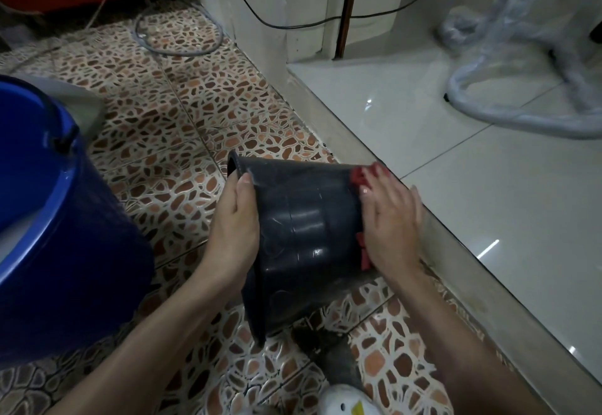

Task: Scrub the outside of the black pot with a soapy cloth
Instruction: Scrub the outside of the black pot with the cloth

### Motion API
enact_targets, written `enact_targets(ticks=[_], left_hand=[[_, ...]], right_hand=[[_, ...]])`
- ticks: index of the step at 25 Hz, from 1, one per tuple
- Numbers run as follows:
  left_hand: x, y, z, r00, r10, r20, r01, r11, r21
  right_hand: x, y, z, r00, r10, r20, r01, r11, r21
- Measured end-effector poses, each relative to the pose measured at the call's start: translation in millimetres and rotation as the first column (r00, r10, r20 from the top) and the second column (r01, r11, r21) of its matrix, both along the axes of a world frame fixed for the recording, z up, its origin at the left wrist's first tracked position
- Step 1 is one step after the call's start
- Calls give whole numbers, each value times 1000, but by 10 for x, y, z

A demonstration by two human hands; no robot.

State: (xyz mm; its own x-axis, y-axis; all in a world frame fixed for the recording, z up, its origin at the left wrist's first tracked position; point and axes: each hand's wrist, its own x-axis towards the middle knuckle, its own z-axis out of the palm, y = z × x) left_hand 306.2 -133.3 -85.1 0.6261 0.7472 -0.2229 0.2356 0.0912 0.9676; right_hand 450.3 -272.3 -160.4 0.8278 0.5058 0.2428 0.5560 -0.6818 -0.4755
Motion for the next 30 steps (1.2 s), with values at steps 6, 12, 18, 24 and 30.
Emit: enact_targets(ticks=[6, 12, 18, 24, 30], left_hand=[[195, 175, 86, 989, 107, -100, -125, 971, -202], [250, 134, 29, 990, 134, -36, -138, 930, -339], [170, 25, 73, 994, 105, -40, -111, 970, -214], [108, 127, -42, 995, 93, -26, -96, 982, -161], [-4, 77, -81, 995, 95, -44, -97, 993, -70]], right_hand=[[-26, -48, 238, 972, -166, -165, 229, 822, 522], [-685, 494, 359, 942, 245, 230, -295, 931, 216], [-75, -26, 73, 995, -99, -7, 99, 984, 151], [-140, -55, 299, 968, -156, -198, 238, 823, 516], [-852, 371, 230, 929, 173, 327, -241, 954, 178]])
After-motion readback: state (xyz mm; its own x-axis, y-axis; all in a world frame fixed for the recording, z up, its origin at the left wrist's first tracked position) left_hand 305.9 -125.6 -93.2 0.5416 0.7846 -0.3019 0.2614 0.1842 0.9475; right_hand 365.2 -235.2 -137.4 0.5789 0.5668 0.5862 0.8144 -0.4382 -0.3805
